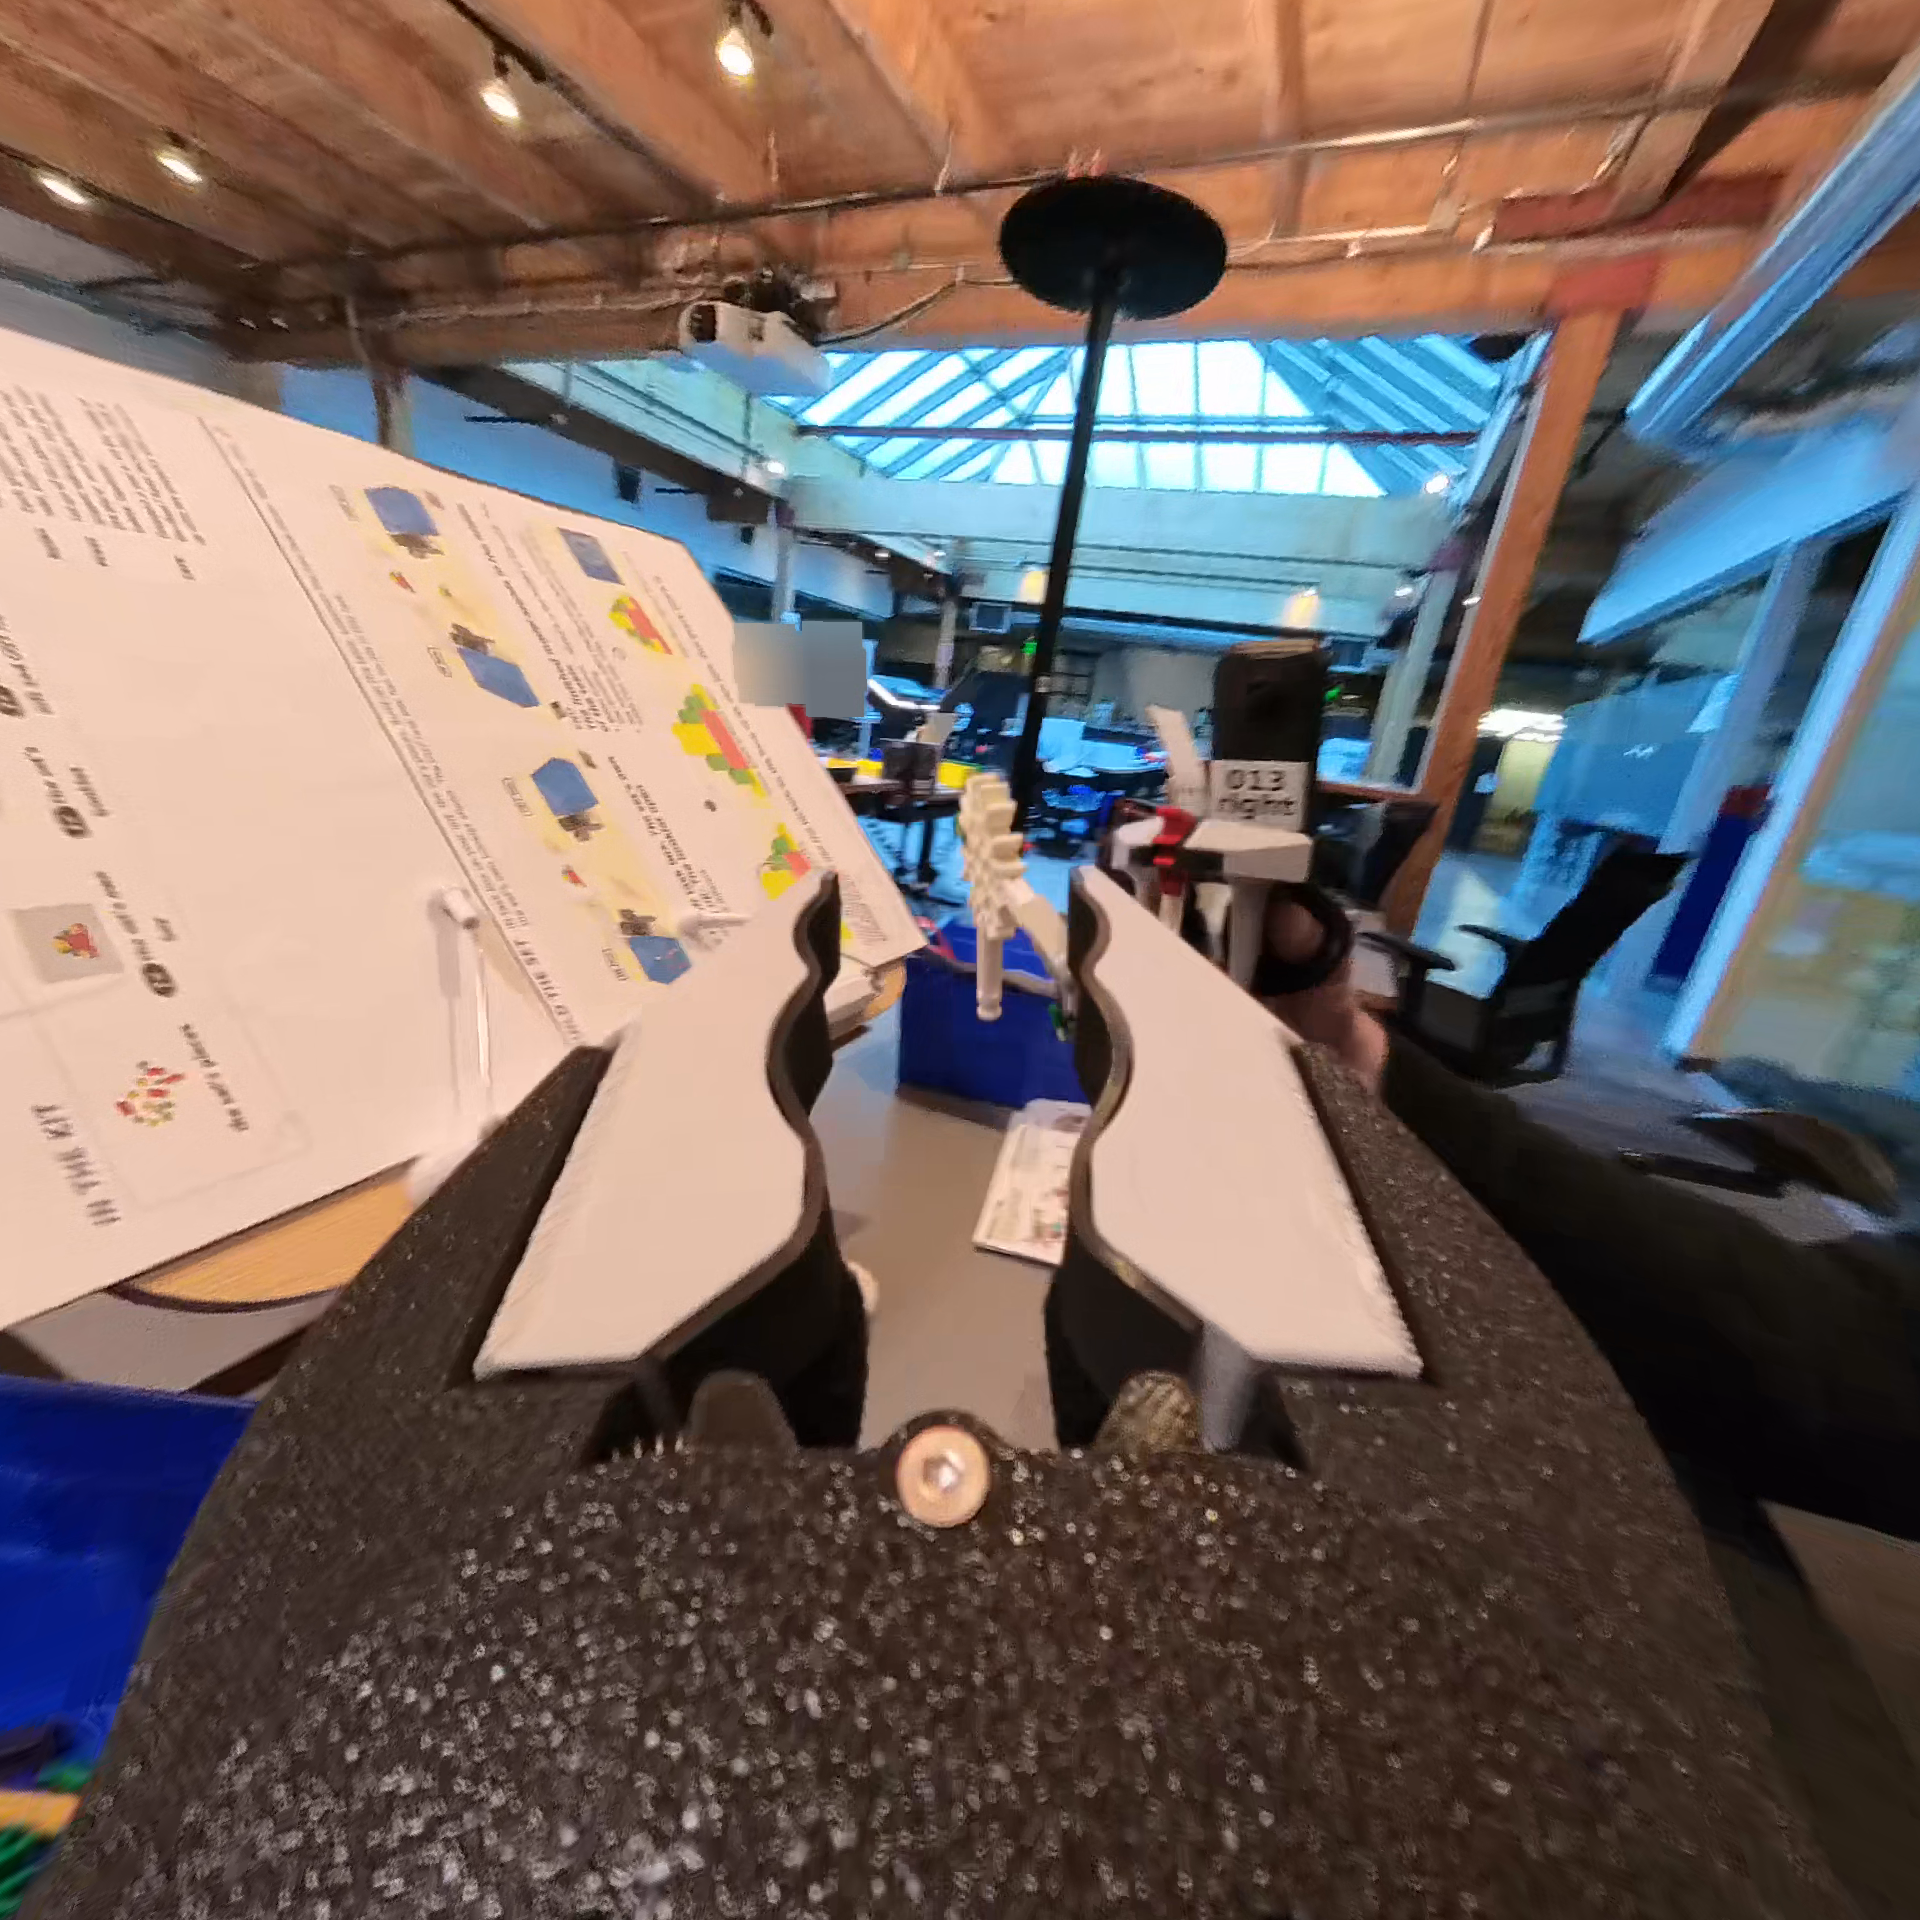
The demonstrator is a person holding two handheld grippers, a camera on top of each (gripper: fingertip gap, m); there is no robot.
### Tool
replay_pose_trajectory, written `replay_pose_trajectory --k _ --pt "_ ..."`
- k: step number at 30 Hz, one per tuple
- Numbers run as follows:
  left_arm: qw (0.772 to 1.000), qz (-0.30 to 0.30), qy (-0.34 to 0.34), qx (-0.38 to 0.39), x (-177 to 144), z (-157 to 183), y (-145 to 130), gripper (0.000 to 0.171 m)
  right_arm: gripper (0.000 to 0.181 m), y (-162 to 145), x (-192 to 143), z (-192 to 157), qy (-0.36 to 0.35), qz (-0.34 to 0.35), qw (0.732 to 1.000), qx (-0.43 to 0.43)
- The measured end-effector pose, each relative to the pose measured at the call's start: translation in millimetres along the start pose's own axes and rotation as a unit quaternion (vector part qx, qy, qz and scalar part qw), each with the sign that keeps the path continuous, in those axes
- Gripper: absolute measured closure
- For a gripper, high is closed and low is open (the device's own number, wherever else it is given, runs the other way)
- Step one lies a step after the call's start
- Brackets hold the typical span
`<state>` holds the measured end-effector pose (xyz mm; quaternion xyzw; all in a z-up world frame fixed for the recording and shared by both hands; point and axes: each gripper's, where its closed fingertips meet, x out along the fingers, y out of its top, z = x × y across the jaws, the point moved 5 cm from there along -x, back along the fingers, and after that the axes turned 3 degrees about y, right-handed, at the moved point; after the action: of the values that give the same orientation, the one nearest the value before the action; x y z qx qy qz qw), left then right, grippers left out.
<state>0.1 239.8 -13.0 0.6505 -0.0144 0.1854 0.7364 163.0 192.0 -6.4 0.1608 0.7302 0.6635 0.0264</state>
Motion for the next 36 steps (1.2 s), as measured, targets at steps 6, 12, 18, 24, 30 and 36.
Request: replay_pose_trajectory --k 6,12,18,24,30,36 --pt "0.997 -0.031 -0.065 -0.033 11 8 -20 0.115 0.177 17 -17 -5 0.044 0.079 0.996 0.009" --pt "0.99 -0.08 -0.103 -0.048 16 5 -48 0.109 0.177 36 -28 -13 0.06 0.147 0.987 0.007" --pt "0.982 -0.064 -0.177 0.026 33 53 -46 0.112 0.177 39 -23 -23 0.084 0.159 0.984 0.013" --pt "0.985 0.023 -0.163 0.041 58 76 -38 0.137 0.177 28 -7 -24 0.088 0.144 0.985 0.03" --pt "0.986 0.046 -0.156 0.036 53 68 -33 0.162 0.175 24 -5 -11 0.054 0.146 0.987 0.047" --pt "0.987 0.067 -0.135 0.051 45 66 -19 0.17 0.155 6 -7 -4 0.047 0.053 0.997 0.041"
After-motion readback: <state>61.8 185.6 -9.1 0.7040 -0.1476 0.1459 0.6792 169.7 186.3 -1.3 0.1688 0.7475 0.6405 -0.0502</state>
